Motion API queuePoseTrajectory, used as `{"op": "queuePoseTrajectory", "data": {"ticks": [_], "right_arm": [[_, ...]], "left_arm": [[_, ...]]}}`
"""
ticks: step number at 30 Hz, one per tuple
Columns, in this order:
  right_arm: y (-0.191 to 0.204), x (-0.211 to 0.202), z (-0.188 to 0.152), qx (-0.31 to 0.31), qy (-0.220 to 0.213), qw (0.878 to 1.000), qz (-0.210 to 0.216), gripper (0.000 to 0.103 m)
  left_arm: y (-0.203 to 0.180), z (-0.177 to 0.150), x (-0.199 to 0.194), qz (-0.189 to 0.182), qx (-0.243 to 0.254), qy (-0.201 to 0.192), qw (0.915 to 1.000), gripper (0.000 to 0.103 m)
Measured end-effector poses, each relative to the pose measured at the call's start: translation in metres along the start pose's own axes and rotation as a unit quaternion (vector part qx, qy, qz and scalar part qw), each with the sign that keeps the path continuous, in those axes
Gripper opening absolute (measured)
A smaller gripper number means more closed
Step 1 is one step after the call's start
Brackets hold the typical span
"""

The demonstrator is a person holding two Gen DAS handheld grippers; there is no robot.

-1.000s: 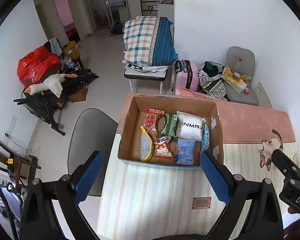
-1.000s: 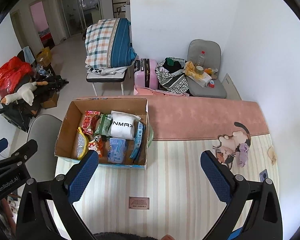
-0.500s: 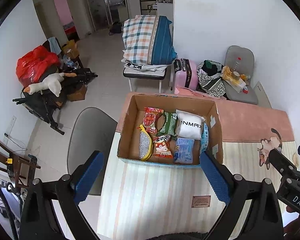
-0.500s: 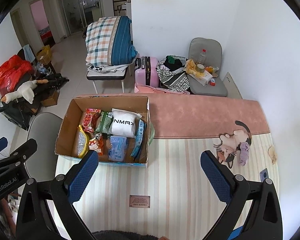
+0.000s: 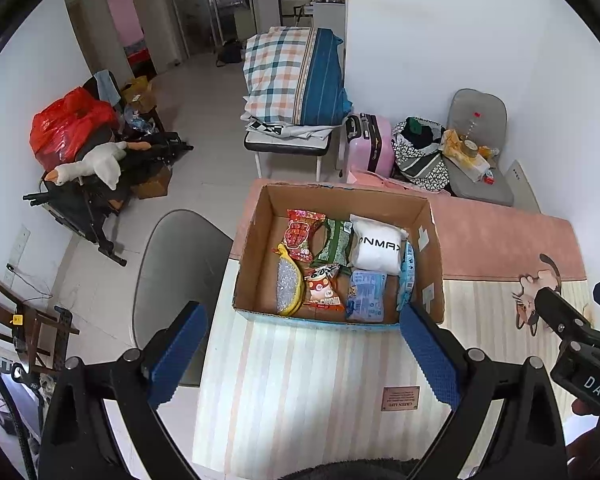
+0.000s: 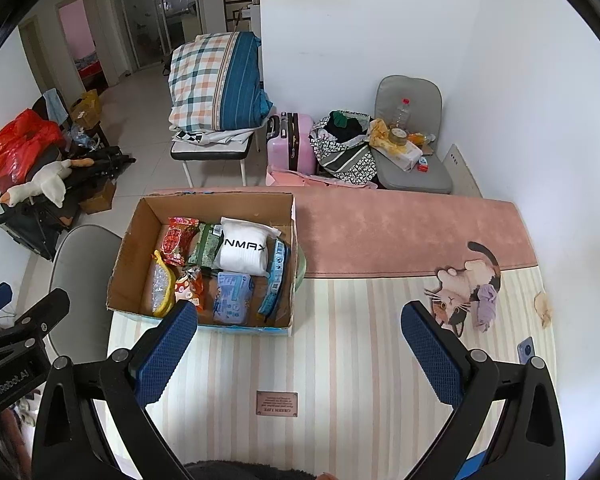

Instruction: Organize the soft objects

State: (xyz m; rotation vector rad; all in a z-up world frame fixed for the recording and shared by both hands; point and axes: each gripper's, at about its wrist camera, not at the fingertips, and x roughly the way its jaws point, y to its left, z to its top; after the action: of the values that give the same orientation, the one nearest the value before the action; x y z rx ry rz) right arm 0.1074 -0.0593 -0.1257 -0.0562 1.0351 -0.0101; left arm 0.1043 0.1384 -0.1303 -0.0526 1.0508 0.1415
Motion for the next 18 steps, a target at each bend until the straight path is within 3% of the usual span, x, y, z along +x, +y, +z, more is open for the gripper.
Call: {"op": "queuePoseTrajectory", "data": {"ticks": [18], "right_arm": [[-0.0018,0.0002,0.0057,-0.007,0.006,1.000,0.005,0.103]], "left_arm": [[-0.0018,0.0033,0.0016,0.000,0.002,0.002,1.0000,0.099]]}}
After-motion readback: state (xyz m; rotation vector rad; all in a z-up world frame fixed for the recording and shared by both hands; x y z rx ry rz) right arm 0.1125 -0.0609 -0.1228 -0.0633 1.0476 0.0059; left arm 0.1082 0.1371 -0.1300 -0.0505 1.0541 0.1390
